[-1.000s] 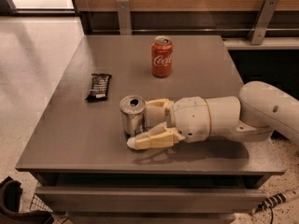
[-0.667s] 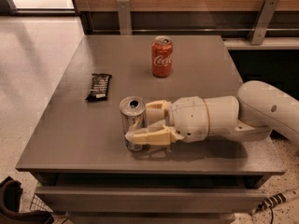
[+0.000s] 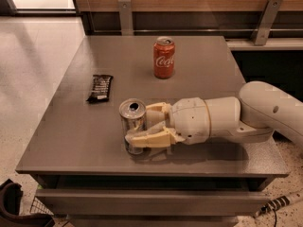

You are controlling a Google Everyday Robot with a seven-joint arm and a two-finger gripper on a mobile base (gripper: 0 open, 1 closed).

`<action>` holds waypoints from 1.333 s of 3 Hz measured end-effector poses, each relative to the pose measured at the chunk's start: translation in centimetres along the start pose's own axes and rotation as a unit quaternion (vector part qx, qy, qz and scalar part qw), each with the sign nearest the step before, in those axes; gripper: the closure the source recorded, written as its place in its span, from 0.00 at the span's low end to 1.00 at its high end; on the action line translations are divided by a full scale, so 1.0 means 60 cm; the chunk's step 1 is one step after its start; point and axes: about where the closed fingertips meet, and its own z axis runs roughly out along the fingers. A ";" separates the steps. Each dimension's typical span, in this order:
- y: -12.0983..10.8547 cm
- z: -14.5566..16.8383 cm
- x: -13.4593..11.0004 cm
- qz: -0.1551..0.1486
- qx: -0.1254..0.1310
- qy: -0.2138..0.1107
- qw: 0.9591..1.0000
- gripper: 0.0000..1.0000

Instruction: Pick redbull can

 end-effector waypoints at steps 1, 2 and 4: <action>0.000 0.001 -0.005 -0.003 -0.001 0.003 1.000 1.00; -0.008 -0.004 -0.050 -0.030 0.002 0.014 0.999 1.00; -0.020 -0.017 -0.143 -0.089 0.009 0.033 0.995 1.00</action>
Offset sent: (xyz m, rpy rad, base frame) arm 0.0139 -0.0037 0.0834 -0.0664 -0.1672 -0.0057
